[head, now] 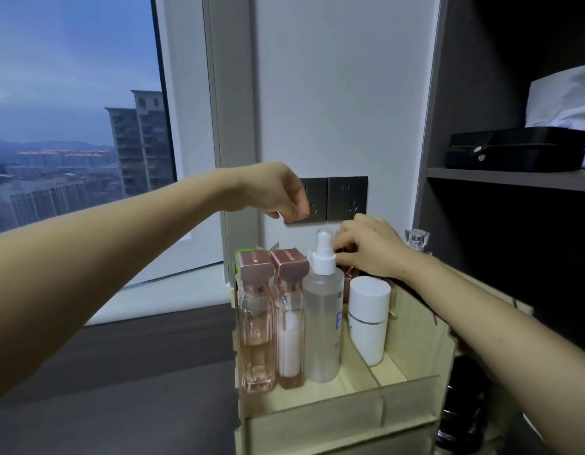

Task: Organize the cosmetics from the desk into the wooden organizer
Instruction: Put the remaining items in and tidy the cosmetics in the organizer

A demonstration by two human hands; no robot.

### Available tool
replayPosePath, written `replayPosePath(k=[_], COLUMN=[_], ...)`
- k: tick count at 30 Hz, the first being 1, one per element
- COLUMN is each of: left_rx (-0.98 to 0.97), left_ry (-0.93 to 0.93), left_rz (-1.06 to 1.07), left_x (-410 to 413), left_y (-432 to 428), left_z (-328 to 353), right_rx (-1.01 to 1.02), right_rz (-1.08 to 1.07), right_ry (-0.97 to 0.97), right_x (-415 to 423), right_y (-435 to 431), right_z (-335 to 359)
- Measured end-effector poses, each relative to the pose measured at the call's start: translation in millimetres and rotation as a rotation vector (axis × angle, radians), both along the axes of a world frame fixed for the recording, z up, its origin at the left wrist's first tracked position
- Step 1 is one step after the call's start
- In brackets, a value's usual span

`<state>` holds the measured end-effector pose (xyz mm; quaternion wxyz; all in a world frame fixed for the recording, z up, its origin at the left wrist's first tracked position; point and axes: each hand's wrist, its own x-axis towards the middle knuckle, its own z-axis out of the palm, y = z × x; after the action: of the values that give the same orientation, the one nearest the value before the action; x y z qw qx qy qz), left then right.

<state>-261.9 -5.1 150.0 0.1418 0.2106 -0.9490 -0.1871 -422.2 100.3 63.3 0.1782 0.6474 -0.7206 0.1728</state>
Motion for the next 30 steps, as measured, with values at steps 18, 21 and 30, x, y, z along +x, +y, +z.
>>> replayPosePath(k=[18, 21, 30], left_rx=[0.008, 0.045, 0.098], left_ry=[-0.123, -0.154, -0.255], left_rz=[-0.141, -0.143, -0.14], left_x=[-36, -40, -52], left_y=[-50, -53, -66], left_z=[38, 43, 51], right_rx=[0.158, 0.294, 0.556], right_rz=[-0.005, 0.056, 0.122], right_ry=[-0.019, -0.034, -0.235], right_x=[-8, -1, -3], right_y=[-29, -37, -60], right_z=[47, 50, 45])
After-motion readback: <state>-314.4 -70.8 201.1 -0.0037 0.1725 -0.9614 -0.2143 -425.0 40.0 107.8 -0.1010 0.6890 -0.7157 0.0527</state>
